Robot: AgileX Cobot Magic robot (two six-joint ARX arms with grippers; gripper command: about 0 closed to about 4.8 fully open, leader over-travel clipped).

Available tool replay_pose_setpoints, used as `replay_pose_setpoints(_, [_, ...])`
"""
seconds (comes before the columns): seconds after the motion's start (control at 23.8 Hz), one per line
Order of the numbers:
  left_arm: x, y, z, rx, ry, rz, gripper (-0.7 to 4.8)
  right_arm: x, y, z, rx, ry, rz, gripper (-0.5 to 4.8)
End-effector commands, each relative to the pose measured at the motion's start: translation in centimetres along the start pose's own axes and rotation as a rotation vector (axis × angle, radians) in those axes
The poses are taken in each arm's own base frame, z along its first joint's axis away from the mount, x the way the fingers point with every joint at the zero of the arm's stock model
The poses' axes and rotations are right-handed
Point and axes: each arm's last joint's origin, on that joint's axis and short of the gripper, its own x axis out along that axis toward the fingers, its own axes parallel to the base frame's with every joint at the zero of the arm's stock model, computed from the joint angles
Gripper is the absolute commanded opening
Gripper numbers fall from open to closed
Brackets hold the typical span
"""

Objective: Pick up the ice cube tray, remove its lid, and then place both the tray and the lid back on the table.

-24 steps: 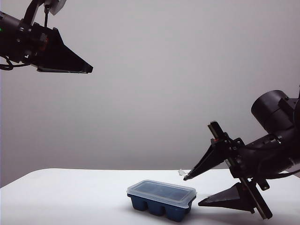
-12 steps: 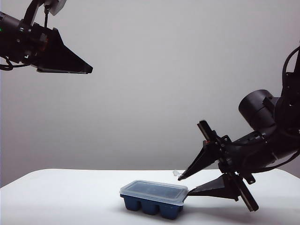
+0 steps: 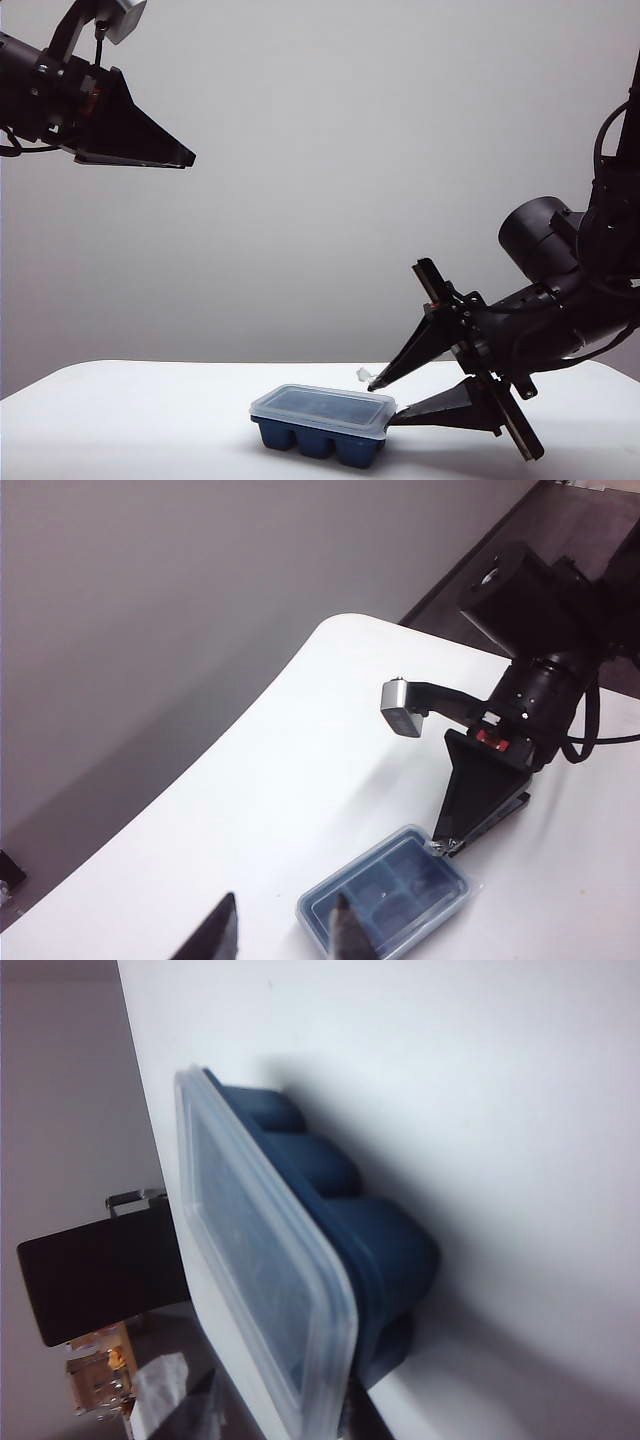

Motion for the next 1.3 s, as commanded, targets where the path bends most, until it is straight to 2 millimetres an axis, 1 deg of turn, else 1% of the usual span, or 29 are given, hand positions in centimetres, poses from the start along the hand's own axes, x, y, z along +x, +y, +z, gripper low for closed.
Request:
replay_pose_setpoints(0.04, [-0.1, 0.0, 0.2, 0.004, -0.008, 0.000, 1.21, 0.6, -0.2, -0.4, 0.035, 0.019, -0.020, 1.51])
replay_pose_setpoints(0.08, [-0.1, 0.0, 0.2, 0.004, -0.008, 0.000, 1.21, 0.6, -0.1, -0.4, 0.034, 0.019, -0.019, 1.24])
replay_pose_setpoints(0.17, [-0.1, 0.0, 0.2, 0.004, -0.008, 0.000, 1.21, 0.6, -0.1, -0.4, 0.034, 0.013, -0.025, 0.36])
replay_pose_setpoints(0.29, [-0.1, 0.0, 0.2, 0.007, -0.010, 0.001, 1.21, 0.7, 0.2, 0.0, 0.023, 0.006, -0.017, -0.03])
replay_pose_setpoints(0.46, [-0.1, 0.0, 0.2, 0.014, -0.011, 0.000, 1.22, 0.7, 1.6, 1.4, -0.018, 0.006, 0.037, -0.02])
replay_pose_setpoints(0.5, [-0.1, 0.0, 0.2, 0.015, -0.012, 0.000, 1.33, 0.7, 2.1, 1.8, -0.029, 0.014, 0.060, -0.02])
replay_pose_setpoints(0.55, [-0.1, 0.0, 0.3, 0.016, -0.014, -0.003, 1.65, 0.8, 2.6, 2.1, -0.029, 0.024, 0.081, -0.02])
replay_pose_setpoints(0.59, [-0.1, 0.1, 0.3, 0.018, -0.016, -0.002, 2.09, 0.7, 3.1, 2.6, -0.038, 0.035, 0.107, -0.02])
replay_pose_setpoints(0.63, [-0.1, 0.1, 0.3, 0.020, -0.018, -0.001, 2.62, 0.7, 3.6, 2.9, -0.052, 0.044, 0.127, -0.03])
replay_pose_setpoints(0.67, [-0.1, 0.1, 0.4, 0.023, -0.021, 0.000, 3.30, 0.6, 4.2, 3.3, -0.057, 0.053, 0.150, -0.03])
replay_pose_setpoints(0.71, [-0.1, 0.1, 0.4, 0.025, -0.023, 0.001, 3.84, 0.5, 4.7, 3.5, -0.060, 0.061, 0.168, -0.03])
replay_pose_setpoints(0.8, [-0.1, 0.1, 0.5, 0.030, -0.028, 0.004, 4.79, 0.1, 5.8, 4.1, -0.085, 0.068, 0.201, -0.03])
replay_pose_setpoints(0.88, [-0.1, 0.1, 0.5, 0.035, -0.033, 0.006, 4.79, -0.3, 6.8, 4.4, -0.094, 0.075, 0.227, -0.03])
replay_pose_setpoints(0.97, [-0.1, 0.1, 0.6, 0.039, -0.037, 0.008, 4.79, -0.8, 7.3, 4.7, -0.108, 0.076, 0.243, -0.03])
replay_pose_setpoints(1.09, [-0.1, 0.2, 0.5, 0.038, -0.031, 0.023, 4.79, -1.0, 7.1, 4.9, -0.100, 0.069, 0.237, -0.02])
replay_pose_setpoints(1.18, [-0.2, 0.3, 0.5, 0.034, -0.022, 0.036, 4.79, -1.6, 6.1, 4.9, -0.149, 0.059, 0.201, 0.00])
replay_pose_setpoints(1.22, [-0.2, 0.3, 0.5, 0.033, -0.022, 0.035, 4.79, -2.2, 5.4, 5.1, -0.134, 0.039, 0.163, 0.01])
replay_pose_setpoints(1.26, [-0.2, 0.2, 0.5, 0.033, -0.021, 0.034, 4.79, -3.2, 4.1, 5.4, -0.090, -0.002, 0.078, 0.28])
replay_pose_setpoints(1.3, [-0.2, 0.2, 0.5, 0.033, -0.021, 0.034, 4.79, -3.9, 3.2, 5.5, -0.054, -0.028, 0.018, 0.89])
